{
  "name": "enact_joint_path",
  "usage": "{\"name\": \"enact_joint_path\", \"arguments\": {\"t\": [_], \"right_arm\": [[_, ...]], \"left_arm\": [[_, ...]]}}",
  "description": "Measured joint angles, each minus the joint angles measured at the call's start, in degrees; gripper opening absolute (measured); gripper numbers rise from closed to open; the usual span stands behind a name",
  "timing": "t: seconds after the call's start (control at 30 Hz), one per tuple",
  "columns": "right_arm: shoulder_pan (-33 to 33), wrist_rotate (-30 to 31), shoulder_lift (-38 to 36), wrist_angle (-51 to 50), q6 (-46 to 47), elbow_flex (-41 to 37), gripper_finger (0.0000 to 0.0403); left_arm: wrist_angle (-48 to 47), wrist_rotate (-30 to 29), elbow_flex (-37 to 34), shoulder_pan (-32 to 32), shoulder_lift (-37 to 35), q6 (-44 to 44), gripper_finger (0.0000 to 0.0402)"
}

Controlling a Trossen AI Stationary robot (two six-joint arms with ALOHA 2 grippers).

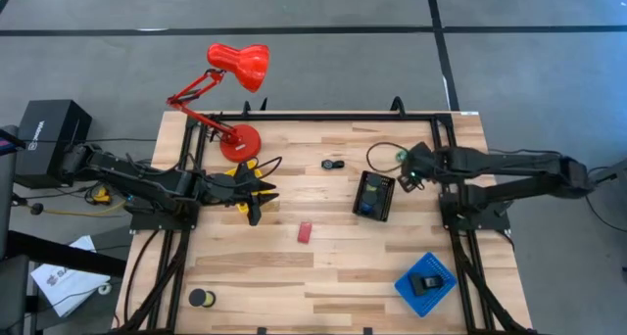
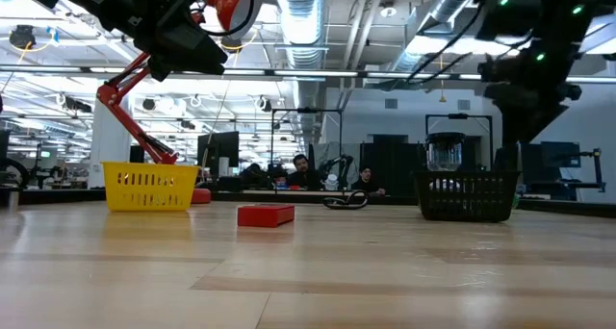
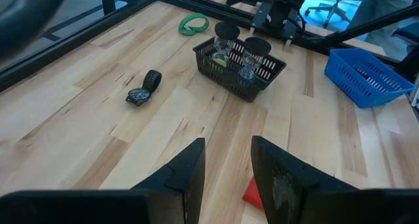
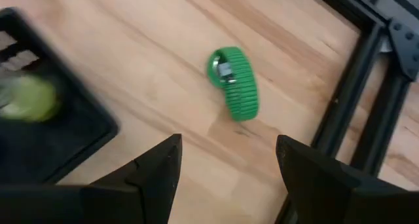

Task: Pick & Place Office items
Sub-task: Put the green wristwatch into the yellow bin

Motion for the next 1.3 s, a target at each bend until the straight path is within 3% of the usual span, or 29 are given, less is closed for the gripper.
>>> {"name": "enact_joint_path", "arguments": {"t": [0.13,0.3,0.67,1.07,1.3], "right_arm": [[-4.94,-0.04,4.25,3.08,-6.95,0.00,0.0239],[-9.58,-4.37,10.64,7.25,-13.40,0.00,0.0239],[-18.30,-4.37,23.53,11.16,-18.18,0.00,0.0239],[-19.15,-4.54,26.04,17.41,-25.24,0.04,0.0235],[-20.68,-4.89,26.06,17.22,-25.25,0.04,0.0170]], "left_arm": [[0.71,0.01,-1.23,0.00,0.00,-0.02,0.0117],[1.21,0.01,-3.26,0.05,0.00,-2.44,0.0117],[3.22,-0.01,-4.51,0.02,0.00,-2.55,0.0117],[3.64,-0.01,-4.51,0.02,0.00,-2.43,0.0117],[4.13,-0.01,-4.51,0.02,0.00,-2.43,0.0117]]}}
